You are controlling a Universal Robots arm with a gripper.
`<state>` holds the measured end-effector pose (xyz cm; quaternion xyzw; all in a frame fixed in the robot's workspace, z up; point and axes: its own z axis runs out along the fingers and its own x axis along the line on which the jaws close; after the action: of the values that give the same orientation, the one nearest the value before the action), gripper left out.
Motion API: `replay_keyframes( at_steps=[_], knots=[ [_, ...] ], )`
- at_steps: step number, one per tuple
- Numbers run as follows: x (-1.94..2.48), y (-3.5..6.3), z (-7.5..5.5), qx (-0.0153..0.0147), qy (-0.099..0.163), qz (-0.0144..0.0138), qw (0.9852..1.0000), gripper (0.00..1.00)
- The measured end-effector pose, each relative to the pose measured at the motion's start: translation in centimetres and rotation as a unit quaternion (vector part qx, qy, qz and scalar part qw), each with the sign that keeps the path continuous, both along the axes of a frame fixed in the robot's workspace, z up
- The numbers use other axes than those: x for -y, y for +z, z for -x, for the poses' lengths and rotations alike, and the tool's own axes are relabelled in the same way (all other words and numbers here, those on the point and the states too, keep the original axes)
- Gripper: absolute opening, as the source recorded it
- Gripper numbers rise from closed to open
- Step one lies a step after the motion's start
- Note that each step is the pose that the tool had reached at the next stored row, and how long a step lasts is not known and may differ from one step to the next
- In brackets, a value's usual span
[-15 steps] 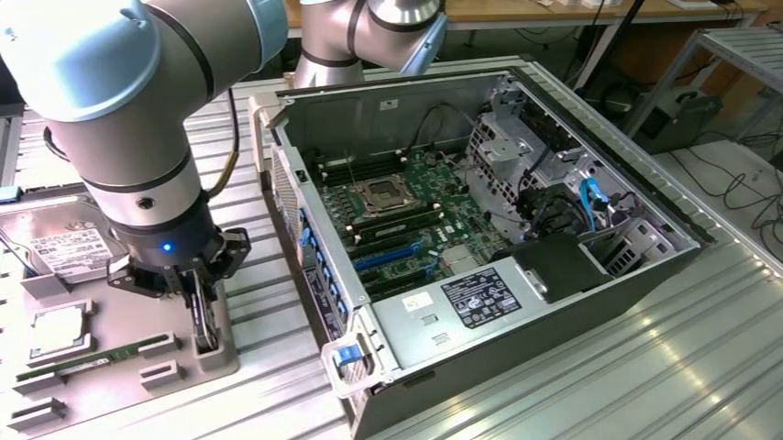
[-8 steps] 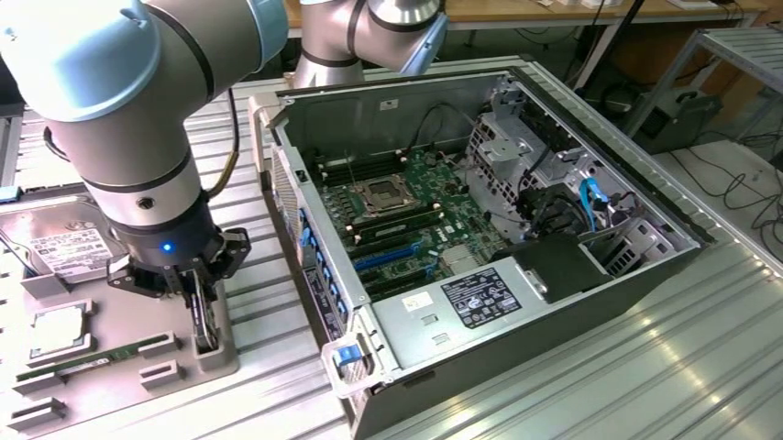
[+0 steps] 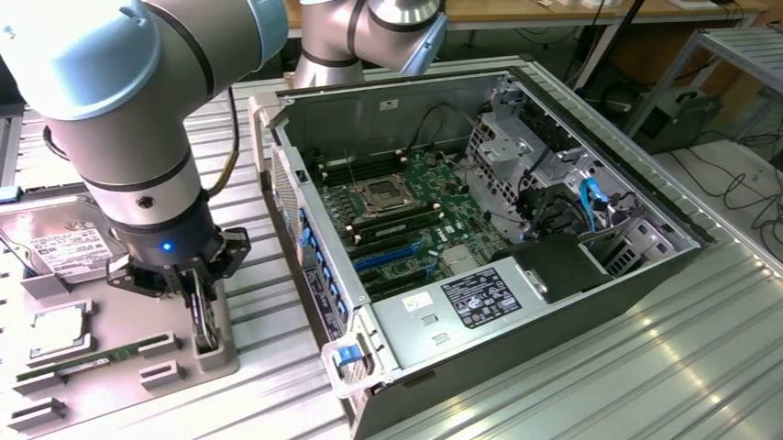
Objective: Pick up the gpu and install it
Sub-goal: 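Pick up the gpu and move the gpu toward the slot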
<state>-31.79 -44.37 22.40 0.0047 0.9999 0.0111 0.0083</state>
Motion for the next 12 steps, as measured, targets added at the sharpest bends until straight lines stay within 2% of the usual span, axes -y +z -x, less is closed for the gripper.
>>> replay_keyframes(
  at_steps=[12],
  knots=[
    [0.00, 2.22, 0.0, 0.0001, 0.000, -0.0001, 1.0000, 0.28]
  ],
)
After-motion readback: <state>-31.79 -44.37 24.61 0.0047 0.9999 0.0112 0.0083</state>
